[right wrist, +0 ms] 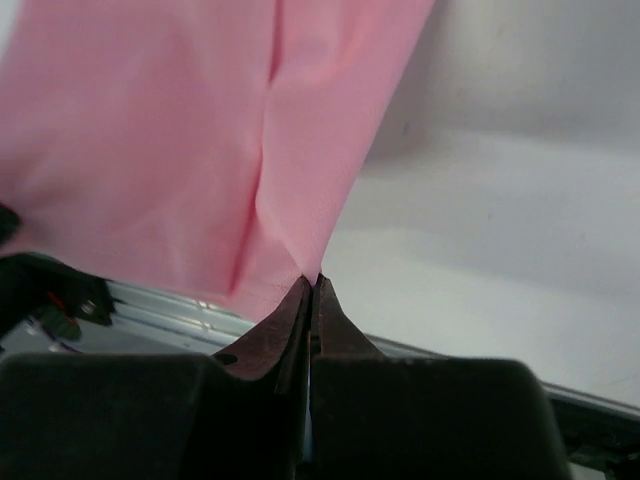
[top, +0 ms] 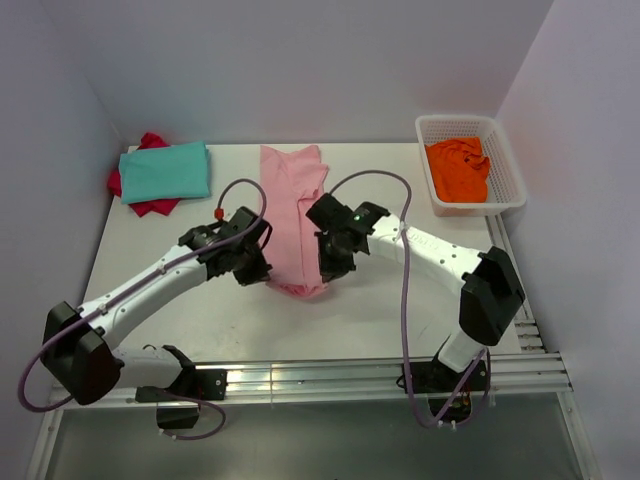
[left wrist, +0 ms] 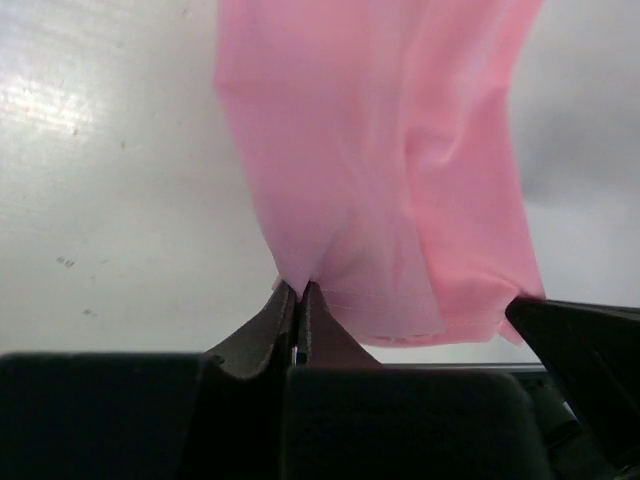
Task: Fold and stack the t-shirts
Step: Fold the tshirt
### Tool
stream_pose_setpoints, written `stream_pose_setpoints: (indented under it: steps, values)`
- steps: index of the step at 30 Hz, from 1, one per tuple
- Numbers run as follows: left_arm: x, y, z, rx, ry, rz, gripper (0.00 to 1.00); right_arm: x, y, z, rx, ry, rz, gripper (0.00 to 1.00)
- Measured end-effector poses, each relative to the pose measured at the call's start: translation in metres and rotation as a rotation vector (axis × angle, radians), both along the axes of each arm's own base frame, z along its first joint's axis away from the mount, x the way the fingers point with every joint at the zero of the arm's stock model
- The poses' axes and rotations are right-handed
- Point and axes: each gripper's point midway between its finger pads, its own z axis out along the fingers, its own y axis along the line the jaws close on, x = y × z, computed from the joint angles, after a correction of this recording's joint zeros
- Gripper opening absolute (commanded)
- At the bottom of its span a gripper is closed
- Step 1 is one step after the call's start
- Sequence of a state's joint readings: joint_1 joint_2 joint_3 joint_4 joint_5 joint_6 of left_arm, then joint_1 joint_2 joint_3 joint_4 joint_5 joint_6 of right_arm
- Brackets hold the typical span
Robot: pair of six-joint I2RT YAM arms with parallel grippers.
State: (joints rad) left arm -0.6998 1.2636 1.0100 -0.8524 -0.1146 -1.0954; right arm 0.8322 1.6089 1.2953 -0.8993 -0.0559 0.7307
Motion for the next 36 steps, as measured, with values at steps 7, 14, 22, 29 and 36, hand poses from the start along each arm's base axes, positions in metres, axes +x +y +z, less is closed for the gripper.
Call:
stream_pose_setpoints:
  steps: [7,14,22,29,36]
  values:
    - [0.052,-0.007,0.027,0.014,-0.045,0.028,0.00,0.069,-0.009,0.031,-0.013,-0.071,-0.063,0.00]
    - [0.107,0.000,0.032,0.038,-0.057,0.057,0.00,0.122,-0.022,0.036,-0.046,-0.086,-0.097,0.00]
    - [0.163,0.013,0.019,0.053,-0.032,0.072,0.00,0.174,-0.011,0.033,-0.052,-0.076,-0.077,0.00]
    - [0.216,0.027,-0.004,0.049,-0.002,0.093,0.00,0.213,-0.010,0.007,-0.020,-0.032,-0.106,0.07]
    - [0.267,0.031,-0.048,0.042,-0.006,0.073,0.99,0.250,-0.025,-0.034,-0.017,-0.001,-0.175,1.00]
